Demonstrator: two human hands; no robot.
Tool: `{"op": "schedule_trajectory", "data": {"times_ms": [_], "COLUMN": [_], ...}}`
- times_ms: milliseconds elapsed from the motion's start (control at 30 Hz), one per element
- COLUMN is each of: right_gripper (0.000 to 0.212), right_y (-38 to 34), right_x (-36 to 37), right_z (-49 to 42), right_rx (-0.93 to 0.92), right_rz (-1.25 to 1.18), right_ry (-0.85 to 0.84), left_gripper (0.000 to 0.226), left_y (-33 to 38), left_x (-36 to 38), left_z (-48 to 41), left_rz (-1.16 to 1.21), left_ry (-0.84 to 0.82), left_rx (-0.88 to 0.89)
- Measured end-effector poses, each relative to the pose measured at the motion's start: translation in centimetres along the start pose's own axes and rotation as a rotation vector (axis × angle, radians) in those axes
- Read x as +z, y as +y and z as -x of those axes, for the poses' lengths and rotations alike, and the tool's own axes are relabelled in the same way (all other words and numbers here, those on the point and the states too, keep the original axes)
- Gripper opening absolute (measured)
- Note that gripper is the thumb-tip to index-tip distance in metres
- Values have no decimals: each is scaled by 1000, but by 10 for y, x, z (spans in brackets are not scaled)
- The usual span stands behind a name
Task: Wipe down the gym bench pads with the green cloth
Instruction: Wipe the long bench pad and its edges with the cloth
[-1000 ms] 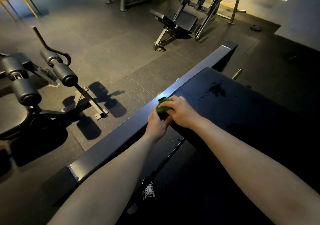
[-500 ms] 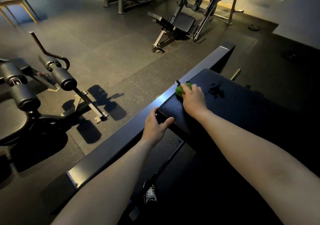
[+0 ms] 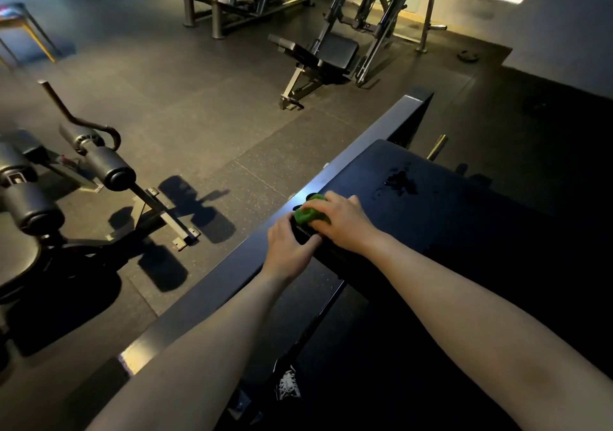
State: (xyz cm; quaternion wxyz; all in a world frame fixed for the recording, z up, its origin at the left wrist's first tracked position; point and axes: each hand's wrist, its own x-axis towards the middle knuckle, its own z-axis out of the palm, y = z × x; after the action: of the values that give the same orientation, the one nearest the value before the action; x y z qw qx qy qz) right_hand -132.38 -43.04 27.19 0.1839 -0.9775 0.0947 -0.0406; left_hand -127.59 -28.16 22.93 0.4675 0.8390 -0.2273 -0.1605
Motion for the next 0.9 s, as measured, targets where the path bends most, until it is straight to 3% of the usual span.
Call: {"op": "schedule_trajectory", "data": {"times_ms": [167,333,433,533,633,767,900], "right_gripper": [28,29,28,30,32,36,36], "right_y": [22,62,109,117,70,26,40], "right_x": [-4,-17,-44,-48,-17,-6,-19], "right_z": [-19,-57,-72,-69,-64,-62,-52], "right_rx": [77,263,473,550,483,321,160], "right_rz": [93,177,247,242,148,119,124], "right_ry": [127,184,160,164,217,42,-82], "left_gripper": [61,59,53,55,44,31,28], "left_y": [20,19,10,12,21,24,22], "left_x": [0,8,8,10,11,10,9], "left_z": [-25,-47,-48,-52,-65,-79,-78], "left_rz": [-93,-199,-190,-168,-176,-191,-165], "left_ry": [-69,-50,-37,-29,-61,-115,-111], "left_rx": [49,56,101,69,50,113,162]}}
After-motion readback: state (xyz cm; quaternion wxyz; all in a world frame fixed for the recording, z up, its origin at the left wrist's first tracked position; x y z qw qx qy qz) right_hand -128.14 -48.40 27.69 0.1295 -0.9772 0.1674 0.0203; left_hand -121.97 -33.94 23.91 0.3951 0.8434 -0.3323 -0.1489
